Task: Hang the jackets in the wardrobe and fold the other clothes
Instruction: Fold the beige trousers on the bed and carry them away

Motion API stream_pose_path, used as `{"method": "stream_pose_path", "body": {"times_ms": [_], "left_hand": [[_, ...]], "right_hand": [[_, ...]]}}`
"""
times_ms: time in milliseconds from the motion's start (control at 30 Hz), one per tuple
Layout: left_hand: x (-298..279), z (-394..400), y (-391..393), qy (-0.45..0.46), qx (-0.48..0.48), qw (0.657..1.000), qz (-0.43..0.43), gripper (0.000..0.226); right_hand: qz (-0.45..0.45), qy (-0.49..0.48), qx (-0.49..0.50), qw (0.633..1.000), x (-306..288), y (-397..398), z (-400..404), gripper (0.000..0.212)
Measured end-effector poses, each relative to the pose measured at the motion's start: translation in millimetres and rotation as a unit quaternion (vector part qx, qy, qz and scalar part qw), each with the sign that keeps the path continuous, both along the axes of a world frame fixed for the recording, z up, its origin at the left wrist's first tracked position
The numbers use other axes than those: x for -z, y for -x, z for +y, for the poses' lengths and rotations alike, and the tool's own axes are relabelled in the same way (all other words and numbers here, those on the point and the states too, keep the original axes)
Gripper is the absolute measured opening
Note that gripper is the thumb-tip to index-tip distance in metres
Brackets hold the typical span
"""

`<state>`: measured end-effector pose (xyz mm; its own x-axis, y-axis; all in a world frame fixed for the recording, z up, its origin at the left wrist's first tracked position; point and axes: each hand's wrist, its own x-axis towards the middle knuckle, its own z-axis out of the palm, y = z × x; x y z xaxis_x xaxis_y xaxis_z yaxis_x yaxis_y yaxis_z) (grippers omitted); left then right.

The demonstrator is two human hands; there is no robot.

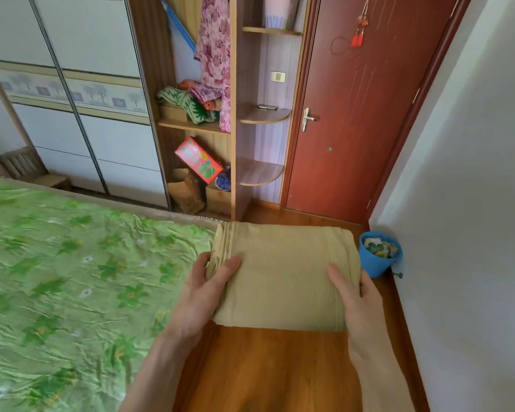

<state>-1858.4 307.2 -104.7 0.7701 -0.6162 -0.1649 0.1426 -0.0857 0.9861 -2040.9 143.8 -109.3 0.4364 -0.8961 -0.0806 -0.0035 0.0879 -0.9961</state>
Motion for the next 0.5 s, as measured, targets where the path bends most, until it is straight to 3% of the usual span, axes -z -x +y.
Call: {"method": "stream_pose_path", "body": {"times_ms": [233, 300, 400, 500], "left_hand": [[-10, -102, -121, 0.039, -0.032, 0.999, 0.002, 0.104], [-9, -129, -149, 0.041, -0.042, 0.998, 0.015, 0.09], [-7, -164, -179, 0.036, -0.039, 0.998, 0.035, 0.049], [-2, -198, -210, 0.023, -0.047, 0.998, 0.046, 0.034]], "right_hand": [[0.0, 0.013, -0.006, 1.0, -22, -127, -109, 0.043], [0.003, 0.013, -0.006, 1.0, -22, -158, -133, 0.043], [0.01, 0.007, -0.007, 1.0, -15, -195, -168, 0.052], [0.01, -0.003, -0.007, 1.0, -10, -230, -203, 0.053]]}}
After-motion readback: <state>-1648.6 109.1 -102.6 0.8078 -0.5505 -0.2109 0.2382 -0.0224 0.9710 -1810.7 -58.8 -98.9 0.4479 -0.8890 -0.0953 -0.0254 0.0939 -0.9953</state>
